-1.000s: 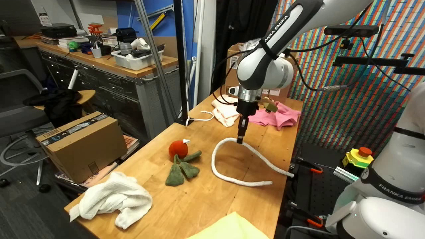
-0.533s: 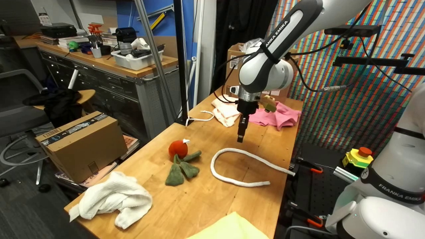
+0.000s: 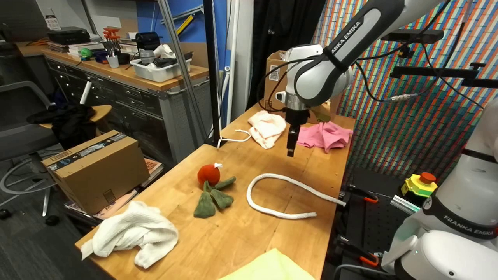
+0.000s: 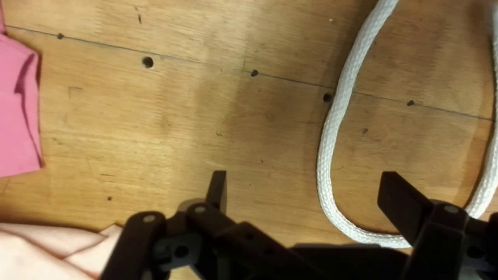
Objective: Separate the objects on the heap
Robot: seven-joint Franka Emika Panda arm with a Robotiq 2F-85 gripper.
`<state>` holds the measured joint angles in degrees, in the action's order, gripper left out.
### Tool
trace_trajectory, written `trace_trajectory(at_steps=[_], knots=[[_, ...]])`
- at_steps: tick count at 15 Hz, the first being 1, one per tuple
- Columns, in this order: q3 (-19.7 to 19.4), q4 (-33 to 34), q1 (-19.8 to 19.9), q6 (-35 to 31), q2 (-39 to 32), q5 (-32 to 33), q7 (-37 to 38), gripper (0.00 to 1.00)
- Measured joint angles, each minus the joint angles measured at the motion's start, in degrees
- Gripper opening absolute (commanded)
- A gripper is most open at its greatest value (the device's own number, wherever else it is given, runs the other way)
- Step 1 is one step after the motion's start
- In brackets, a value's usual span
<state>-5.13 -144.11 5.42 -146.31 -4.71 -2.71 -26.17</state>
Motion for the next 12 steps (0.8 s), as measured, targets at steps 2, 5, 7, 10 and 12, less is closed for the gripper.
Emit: trace_trajectory(at_steps=[2,5,7,10,12], knots=[[-0.02,-2.37,0.16,1.74,5.27,0.54,-0.72,1.00],[-0.31,-5.95,-0.11,5.33,14.69,-0.46,-5.87,1.00],[-1.82,-7.82,-1.12,7.75,21.20,-2.38,-11.65,1.00],[-5.80,-10.15,-3.13,11.32,30.92,-5.41,-20.21,1.00],[-8.62,-11.82,-4.09,12.77,37.14,-6.60,-24.82,1.00]])
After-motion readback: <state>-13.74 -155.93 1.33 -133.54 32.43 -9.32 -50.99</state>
